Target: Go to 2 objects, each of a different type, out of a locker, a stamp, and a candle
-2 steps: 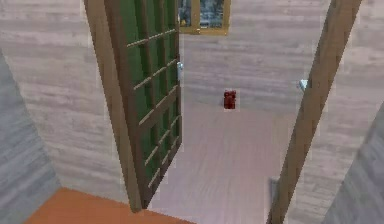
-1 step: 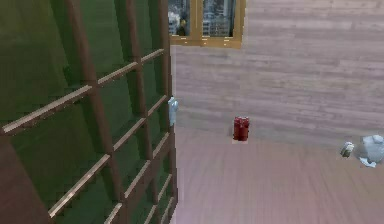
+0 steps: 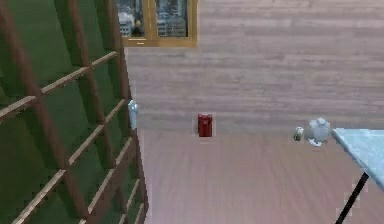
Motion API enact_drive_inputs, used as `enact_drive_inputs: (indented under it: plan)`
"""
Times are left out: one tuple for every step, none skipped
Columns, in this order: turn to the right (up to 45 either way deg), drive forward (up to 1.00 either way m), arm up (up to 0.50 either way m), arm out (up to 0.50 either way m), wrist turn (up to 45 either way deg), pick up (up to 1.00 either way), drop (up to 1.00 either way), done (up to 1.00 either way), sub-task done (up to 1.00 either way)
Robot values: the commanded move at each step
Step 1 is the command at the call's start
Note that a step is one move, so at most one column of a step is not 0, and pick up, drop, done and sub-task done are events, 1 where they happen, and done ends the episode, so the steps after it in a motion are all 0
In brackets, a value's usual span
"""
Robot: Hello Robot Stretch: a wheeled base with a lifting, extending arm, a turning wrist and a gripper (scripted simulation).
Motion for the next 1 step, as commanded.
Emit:
enact_drive_inputs:
  plan:
    - [0.0, 0.45, 0.0, 0.0, 0.0, 0.0, 0.0, 0.0, 0.0]
